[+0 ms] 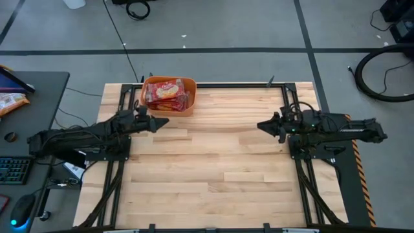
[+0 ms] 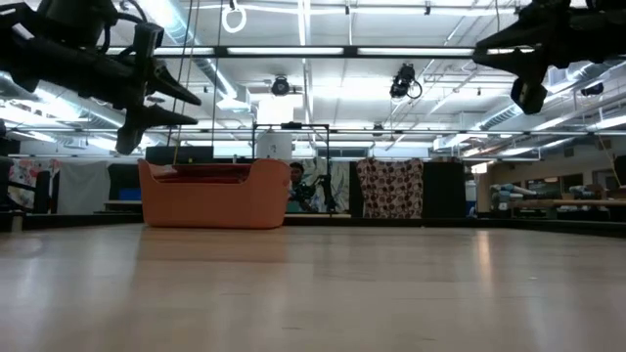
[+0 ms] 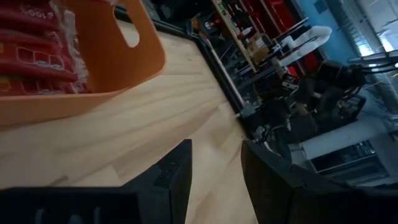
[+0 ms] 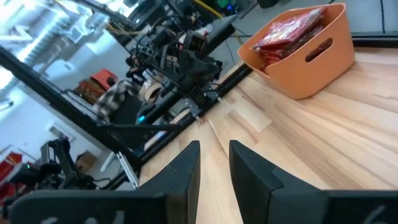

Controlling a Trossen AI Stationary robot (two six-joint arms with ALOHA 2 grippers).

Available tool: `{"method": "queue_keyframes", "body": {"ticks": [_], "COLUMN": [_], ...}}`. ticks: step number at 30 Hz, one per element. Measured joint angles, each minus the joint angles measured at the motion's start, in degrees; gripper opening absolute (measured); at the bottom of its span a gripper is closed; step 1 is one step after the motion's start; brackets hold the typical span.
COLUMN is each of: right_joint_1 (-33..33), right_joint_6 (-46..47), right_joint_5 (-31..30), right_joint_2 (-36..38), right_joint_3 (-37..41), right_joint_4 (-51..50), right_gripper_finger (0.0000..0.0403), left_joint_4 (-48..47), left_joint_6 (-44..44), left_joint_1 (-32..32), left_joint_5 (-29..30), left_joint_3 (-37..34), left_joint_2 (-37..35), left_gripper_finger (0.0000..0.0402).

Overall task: Sort popcorn bags into baskets
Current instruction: Return to Home Position

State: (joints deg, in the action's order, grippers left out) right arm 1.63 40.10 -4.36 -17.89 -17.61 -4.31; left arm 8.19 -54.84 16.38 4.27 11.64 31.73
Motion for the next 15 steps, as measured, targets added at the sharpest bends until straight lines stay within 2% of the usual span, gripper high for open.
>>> {"method": "queue_keyframes", "body": {"ticks": [10,15], "right_joint_1": [0.0,0.0], "right_joint_6": [2.7,5.1], "right_joint_5": [-3.0,-4.1], "right_joint_2": [6.5,9.2], "right_joint_3": [5.9,9.8], "right_joint_4": [3.7,5.0], "right_gripper_finger": [0.0091,0.0091], "left_joint_4": [3.2,5.0], "left_joint_6": [-1.0,-1.1], "left_joint_1": [-0.2,-2.4], "left_joint_5": [-1.5,0.4], "left_joint_3": [-3.1,-3.5], "left_joint_2": [0.0,0.0], "left_gripper_finger": [0.0141,0.0141]}}
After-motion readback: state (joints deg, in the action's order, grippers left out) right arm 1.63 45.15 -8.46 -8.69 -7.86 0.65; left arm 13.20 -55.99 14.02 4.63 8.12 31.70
